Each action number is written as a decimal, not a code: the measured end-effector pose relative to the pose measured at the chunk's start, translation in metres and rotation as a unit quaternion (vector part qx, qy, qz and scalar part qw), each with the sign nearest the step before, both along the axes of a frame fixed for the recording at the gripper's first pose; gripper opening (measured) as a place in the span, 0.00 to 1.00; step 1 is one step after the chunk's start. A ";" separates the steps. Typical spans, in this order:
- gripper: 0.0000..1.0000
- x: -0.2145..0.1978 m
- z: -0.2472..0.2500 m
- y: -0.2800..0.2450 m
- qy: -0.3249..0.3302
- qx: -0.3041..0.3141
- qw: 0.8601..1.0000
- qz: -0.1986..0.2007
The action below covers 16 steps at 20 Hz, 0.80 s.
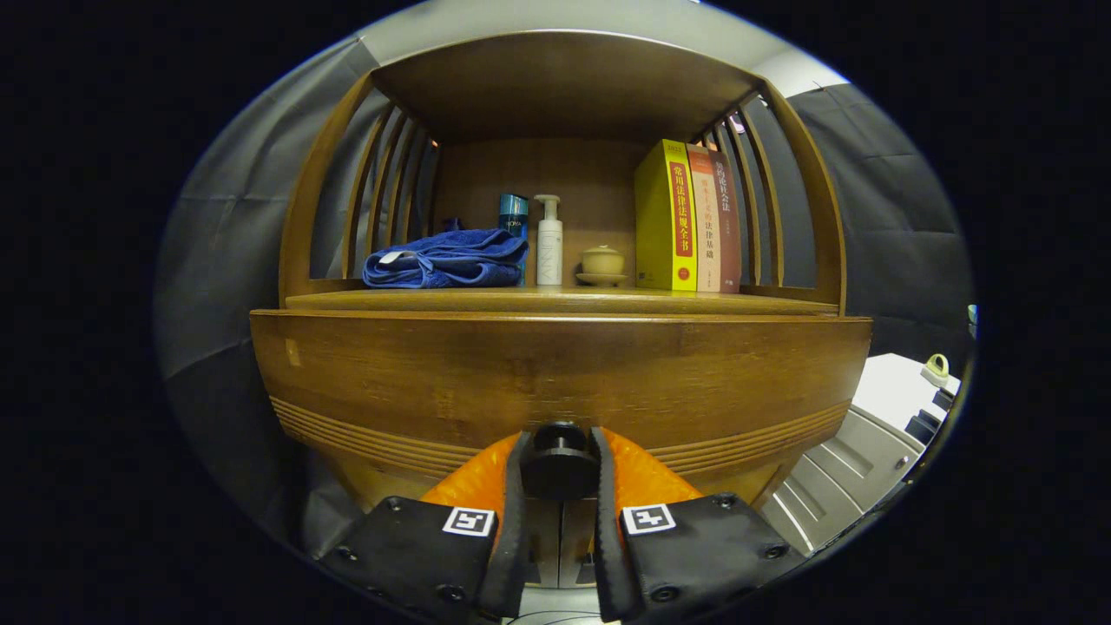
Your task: Pull open the drawer, take out the items inside it, and place them on the countertop above the cabinet.
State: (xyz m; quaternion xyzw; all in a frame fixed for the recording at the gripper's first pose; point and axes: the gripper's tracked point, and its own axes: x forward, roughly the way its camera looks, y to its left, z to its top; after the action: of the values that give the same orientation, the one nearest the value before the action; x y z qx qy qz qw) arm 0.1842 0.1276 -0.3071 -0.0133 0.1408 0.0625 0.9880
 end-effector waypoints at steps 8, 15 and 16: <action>0.40 -0.048 0.006 -0.006 0.014 0.013 1.000 0.007; 0.40 -0.086 0.013 -0.010 0.027 0.017 0.999 0.012; 0.40 -0.093 0.014 -0.010 0.027 0.016 0.999 0.013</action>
State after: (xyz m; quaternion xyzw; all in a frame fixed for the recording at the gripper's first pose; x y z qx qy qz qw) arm 0.0909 0.1173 -0.2935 0.0024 0.1658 0.0777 0.9831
